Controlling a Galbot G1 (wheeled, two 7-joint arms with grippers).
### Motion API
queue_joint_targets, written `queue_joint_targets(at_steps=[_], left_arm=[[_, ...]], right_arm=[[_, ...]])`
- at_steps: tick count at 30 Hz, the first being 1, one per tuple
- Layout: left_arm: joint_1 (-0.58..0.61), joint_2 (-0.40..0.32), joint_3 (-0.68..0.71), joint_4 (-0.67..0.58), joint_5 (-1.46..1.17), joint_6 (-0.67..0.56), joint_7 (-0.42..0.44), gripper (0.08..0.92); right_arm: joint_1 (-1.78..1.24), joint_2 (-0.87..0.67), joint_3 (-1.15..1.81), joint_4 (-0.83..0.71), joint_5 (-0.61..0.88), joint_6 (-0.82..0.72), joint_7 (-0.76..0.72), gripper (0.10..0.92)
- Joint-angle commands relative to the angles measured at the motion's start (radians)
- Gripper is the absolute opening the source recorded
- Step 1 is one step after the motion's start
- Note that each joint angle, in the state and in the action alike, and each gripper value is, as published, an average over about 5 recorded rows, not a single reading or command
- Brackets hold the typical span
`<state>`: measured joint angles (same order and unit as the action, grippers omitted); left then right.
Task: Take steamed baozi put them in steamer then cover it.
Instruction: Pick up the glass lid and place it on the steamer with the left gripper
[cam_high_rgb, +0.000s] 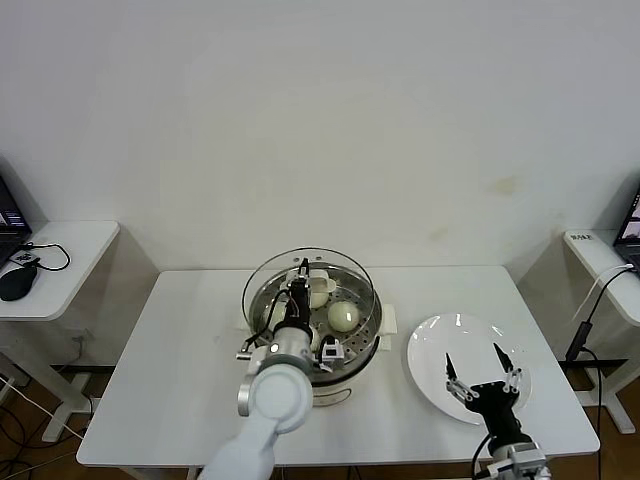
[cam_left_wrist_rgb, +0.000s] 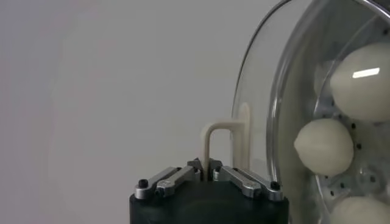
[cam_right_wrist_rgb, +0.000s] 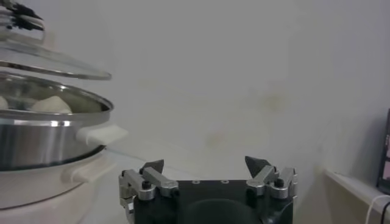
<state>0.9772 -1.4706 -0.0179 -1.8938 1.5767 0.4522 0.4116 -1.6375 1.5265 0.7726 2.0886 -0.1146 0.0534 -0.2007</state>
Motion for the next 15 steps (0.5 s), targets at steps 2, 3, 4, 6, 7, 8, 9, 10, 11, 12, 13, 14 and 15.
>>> queue_joint_targets(at_steps=[2,3,4,6,7,8,9,10,11,12,13,14,15], left_arm=[[0.062,-0.050,0.005,0.017,0.064,0.000,0.001,0.136],[0.066,-0.051,0.004,0.018,0.065,-0.001,-0.001,0.136],[0.069,-0.052,0.002,0.020,0.065,-0.002,-0.003,0.136],[0.071,-0.054,-0.001,0.024,0.065,-0.003,-0.006,0.136],[0.071,-0.055,-0.002,0.027,0.065,-0.004,-0.007,0.136],[0.069,-0.056,-0.004,0.029,0.064,-0.004,-0.008,0.136],[0.067,-0.058,-0.005,0.031,0.064,-0.005,-0.009,0.136],[0.065,-0.059,-0.006,0.033,0.063,-0.005,-0.010,0.136],[0.063,-0.060,-0.006,0.036,0.063,-0.005,-0.010,0.136],[0.061,-0.061,-0.007,0.038,0.062,-0.006,-0.011,0.136],[0.059,-0.061,-0.008,0.041,0.062,-0.006,-0.012,0.136],[0.058,-0.062,-0.008,0.043,0.061,-0.006,-0.012,0.136],[0.057,-0.062,-0.008,0.044,0.061,-0.007,-0.013,0.136]], right_arm=[[-0.004,0.001,-0.007,0.004,-0.007,0.000,0.000,0.823],[-0.005,0.001,-0.008,0.005,-0.008,0.001,0.000,0.823],[-0.006,0.002,-0.009,0.005,-0.008,0.001,0.000,0.823],[-0.007,0.003,-0.011,0.006,-0.009,0.002,0.000,0.823],[-0.008,0.003,-0.013,0.007,-0.010,0.002,-0.001,0.823],[-0.009,0.004,-0.014,0.008,-0.011,0.003,-0.001,0.823],[-0.010,0.004,-0.015,0.008,-0.012,0.003,-0.001,0.823],[-0.010,0.005,-0.016,0.009,-0.013,0.004,-0.001,0.823],[-0.011,0.005,-0.016,0.009,-0.013,0.004,-0.002,0.823],[-0.011,0.006,-0.017,0.010,-0.013,0.005,-0.002,0.823],[-0.012,0.006,-0.017,0.010,-0.014,0.005,-0.002,0.823],[-0.012,0.006,-0.017,0.010,-0.014,0.005,-0.002,0.823],[-0.012,0.006,-0.017,0.010,-0.013,0.005,-0.002,0.823]])
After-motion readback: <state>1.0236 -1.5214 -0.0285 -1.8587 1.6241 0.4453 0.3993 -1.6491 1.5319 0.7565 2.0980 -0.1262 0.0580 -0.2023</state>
